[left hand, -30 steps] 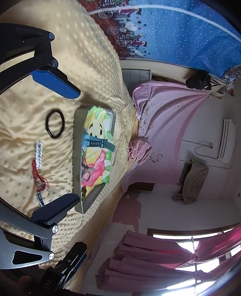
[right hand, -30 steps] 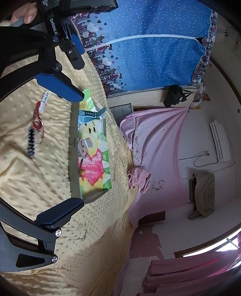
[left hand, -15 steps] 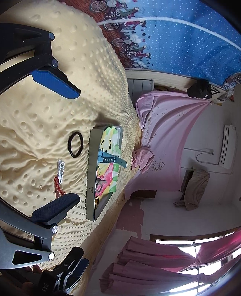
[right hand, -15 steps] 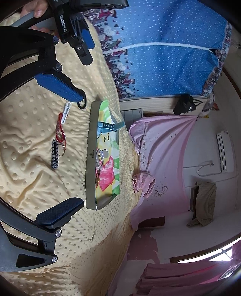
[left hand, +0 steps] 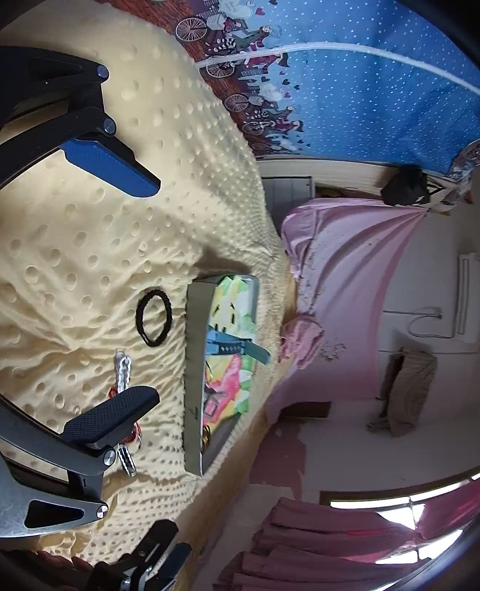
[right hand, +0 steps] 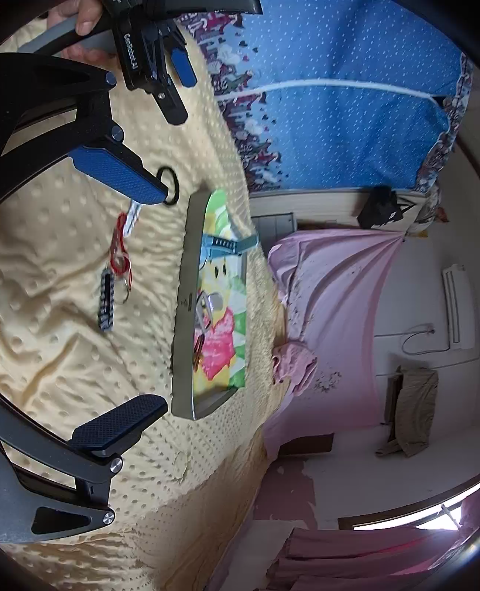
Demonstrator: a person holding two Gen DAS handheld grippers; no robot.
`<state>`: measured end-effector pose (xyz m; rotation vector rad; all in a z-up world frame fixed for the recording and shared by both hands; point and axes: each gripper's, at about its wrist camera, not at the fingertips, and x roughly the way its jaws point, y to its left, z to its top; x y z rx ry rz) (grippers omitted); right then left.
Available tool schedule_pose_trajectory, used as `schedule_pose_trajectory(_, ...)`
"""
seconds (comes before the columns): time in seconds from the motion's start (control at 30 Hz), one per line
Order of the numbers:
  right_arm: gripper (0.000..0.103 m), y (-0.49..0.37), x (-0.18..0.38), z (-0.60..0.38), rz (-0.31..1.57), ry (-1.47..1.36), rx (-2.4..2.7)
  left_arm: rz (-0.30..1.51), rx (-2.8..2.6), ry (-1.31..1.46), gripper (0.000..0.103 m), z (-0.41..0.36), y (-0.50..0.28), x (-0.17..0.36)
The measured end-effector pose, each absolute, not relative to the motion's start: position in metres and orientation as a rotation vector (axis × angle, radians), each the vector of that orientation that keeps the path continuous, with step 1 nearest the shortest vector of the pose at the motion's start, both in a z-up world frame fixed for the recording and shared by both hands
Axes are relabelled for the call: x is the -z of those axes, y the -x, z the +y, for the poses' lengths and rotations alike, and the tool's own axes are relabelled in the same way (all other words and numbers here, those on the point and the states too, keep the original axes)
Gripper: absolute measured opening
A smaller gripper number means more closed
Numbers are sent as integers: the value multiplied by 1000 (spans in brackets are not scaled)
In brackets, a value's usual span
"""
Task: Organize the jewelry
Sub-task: 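Move both tools back toward the remaining items on the bed, then grasp the black hair tie with the left tool while the right tool grasps the beaded strap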
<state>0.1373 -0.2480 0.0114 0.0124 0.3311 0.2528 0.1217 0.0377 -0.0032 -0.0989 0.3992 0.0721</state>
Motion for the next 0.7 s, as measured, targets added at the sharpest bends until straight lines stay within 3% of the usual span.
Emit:
schedule_pose_trajectory(0.4, 101, -198, 21, -254, 570, -77, -292, 514, -41, 109, 103, 35, -173, 18)
schedule_pose_trajectory(0.57, 80, -211, 40, -249, 652, -82, -305, 557, -7, 163, 98, 38, -192, 27)
schedule_pose_trajectory(0.7, 80, -217, 52, -244, 693, -92, -316, 604, 14, 192, 94, 38, -207, 36)
